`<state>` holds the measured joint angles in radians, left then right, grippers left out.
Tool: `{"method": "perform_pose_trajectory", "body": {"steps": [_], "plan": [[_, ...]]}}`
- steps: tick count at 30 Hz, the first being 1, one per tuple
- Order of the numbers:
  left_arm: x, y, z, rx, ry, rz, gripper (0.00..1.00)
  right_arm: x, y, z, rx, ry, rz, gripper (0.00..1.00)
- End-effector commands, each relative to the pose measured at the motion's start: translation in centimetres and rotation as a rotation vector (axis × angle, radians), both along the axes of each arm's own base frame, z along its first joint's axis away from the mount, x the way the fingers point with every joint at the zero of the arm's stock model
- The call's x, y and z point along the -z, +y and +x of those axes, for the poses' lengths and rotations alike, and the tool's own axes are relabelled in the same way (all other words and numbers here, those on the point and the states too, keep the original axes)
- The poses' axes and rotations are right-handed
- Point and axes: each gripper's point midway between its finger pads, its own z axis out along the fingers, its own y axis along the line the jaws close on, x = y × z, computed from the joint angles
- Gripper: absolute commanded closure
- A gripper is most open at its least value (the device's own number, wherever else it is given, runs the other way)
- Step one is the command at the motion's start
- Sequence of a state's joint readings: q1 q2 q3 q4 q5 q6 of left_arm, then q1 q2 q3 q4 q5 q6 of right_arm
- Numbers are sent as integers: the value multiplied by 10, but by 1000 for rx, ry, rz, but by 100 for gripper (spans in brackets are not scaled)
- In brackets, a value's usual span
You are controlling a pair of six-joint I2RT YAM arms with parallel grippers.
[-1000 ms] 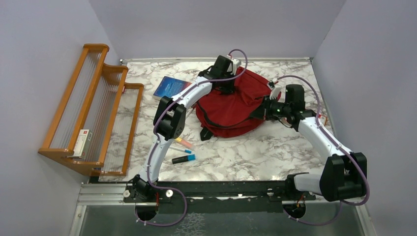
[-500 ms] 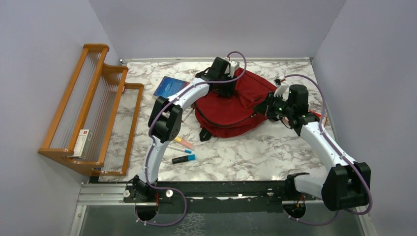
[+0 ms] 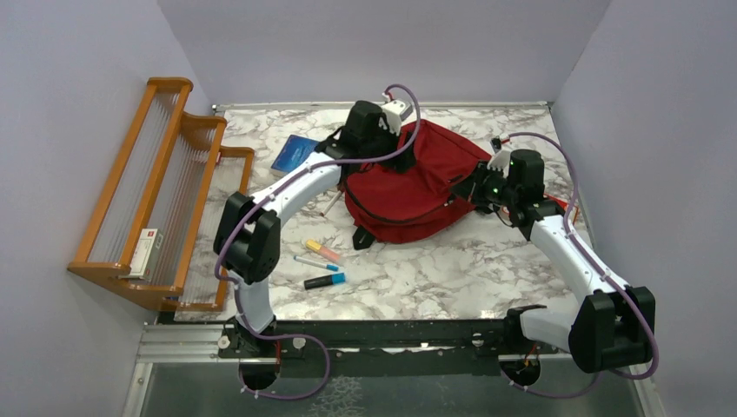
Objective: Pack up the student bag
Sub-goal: Unzip the student bag at the center of the board.
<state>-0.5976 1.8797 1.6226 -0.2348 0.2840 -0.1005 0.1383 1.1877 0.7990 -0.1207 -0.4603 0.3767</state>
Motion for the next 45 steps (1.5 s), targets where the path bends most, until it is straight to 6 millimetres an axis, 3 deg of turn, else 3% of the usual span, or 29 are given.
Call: {"method": "perform_pose_trajectory", "body": {"steps": [1, 7, 16, 28, 45], "plan": [[-5, -28, -45, 188, -47, -127, 24, -21, -2, 14, 67, -39, 35, 99], [-4, -60, -86, 327, -71, -196, 25, -21, 0, 14, 85, -2, 70, 99], [-1, -92, -105, 432, -78, -209, 37, -21, 0, 12, 99, 29, 76, 99], [12, -104, -95, 432, -69, -177, 48, -25, 2, 9, 85, 22, 90, 99], [22, -122, -106, 483, -36, -180, 62, -23, 3, 8, 81, 30, 93, 99]]}}
